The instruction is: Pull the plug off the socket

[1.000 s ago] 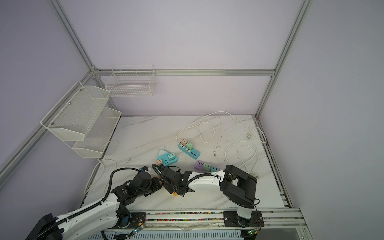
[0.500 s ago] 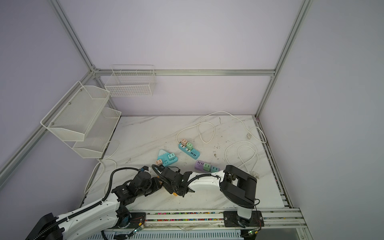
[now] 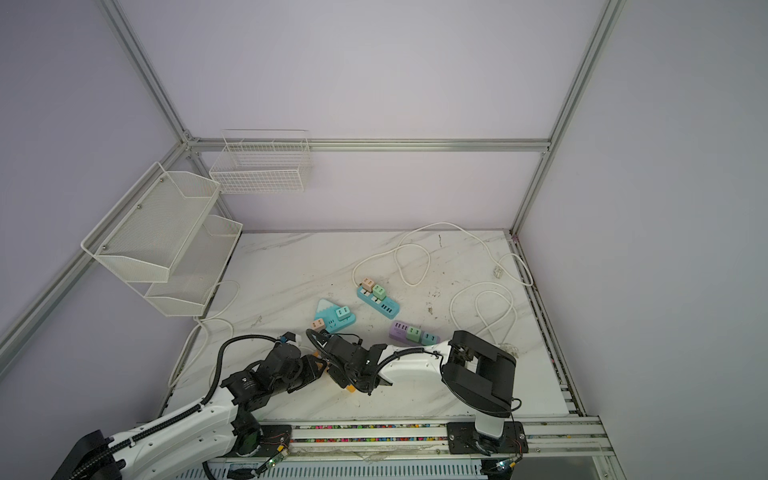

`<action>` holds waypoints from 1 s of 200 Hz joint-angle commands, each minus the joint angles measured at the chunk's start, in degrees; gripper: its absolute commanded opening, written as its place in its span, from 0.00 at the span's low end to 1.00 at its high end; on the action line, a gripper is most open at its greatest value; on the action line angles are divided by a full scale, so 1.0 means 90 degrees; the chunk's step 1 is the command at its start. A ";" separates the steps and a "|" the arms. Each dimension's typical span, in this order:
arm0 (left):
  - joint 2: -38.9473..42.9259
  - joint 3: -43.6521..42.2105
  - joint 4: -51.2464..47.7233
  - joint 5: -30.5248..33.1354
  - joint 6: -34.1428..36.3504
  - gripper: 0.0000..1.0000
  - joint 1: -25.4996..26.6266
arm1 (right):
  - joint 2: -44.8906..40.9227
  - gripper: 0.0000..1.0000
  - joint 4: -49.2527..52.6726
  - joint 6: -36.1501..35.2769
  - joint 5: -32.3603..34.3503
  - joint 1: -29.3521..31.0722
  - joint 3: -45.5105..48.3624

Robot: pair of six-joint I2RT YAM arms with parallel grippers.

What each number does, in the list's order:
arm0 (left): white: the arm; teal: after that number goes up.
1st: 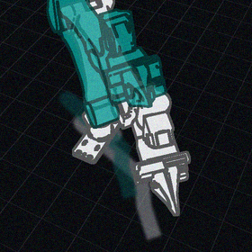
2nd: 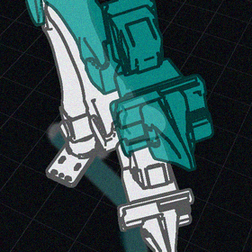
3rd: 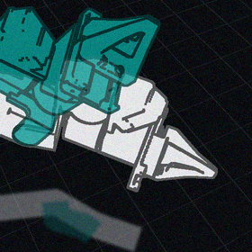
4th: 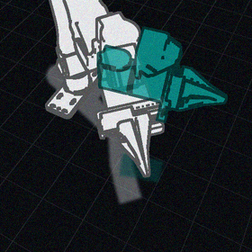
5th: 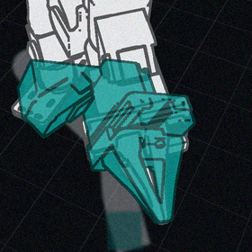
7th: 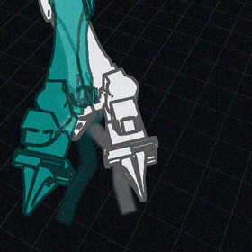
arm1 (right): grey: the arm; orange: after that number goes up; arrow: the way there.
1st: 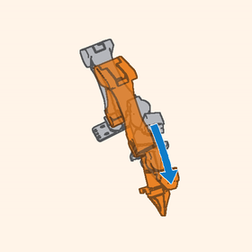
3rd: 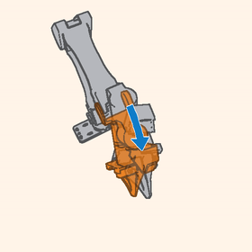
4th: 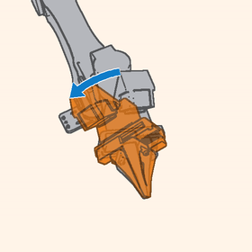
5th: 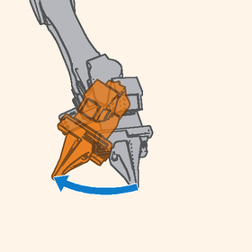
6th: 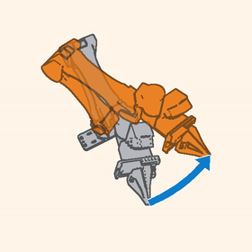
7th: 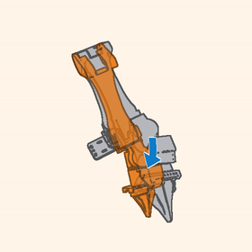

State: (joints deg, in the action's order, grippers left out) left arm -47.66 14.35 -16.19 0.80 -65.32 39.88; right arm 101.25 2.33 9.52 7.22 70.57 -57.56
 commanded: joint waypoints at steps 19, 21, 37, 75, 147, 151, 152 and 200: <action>-0.0174 -0.0090 -0.0994 0.0112 0.0157 0.35 0.0003 | -0.0224 0.19 0.0031 -0.0069 -0.0005 0.0039 0.0146; -0.0173 -0.0090 -0.0997 0.0115 0.0165 0.35 0.0003 | -0.0222 0.19 0.0002 -0.0063 0.0012 0.0035 0.0151; -0.0164 -0.0090 -0.1021 0.0138 0.0168 0.35 0.0001 | -0.0189 0.19 -0.0152 -0.0022 0.0062 0.0038 0.0071; -0.0182 -0.0171 -0.1077 0.0116 0.0080 0.35 0.0003 | -0.0142 0.19 -0.0128 -0.0040 0.0033 0.0038 -0.0081; -0.0173 -0.0247 -0.1182 0.0068 0.0031 0.34 0.0026 | 0.0003 0.19 0.0204 -0.0217 0.0167 0.0035 -0.0293; -0.0182 -0.0242 -0.1189 0.0062 0.0031 0.34 0.0022 | -0.0017 0.19 0.0192 -0.0234 0.0175 0.0031 -0.0308; -0.0182 -0.0239 -0.1190 0.0060 0.0031 0.34 0.0022 | -0.0023 0.19 0.0196 -0.0231 0.0175 0.0036 -0.0306; -0.0203 -0.0266 -0.1200 0.0096 0.0031 0.34 0.0025 | -0.0233 0.19 0.0199 -0.0381 0.0410 0.0018 -0.0089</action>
State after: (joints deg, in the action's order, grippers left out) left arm -47.75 14.35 -16.99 0.47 -65.39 39.88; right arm 101.34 3.33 7.03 7.99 70.57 -58.28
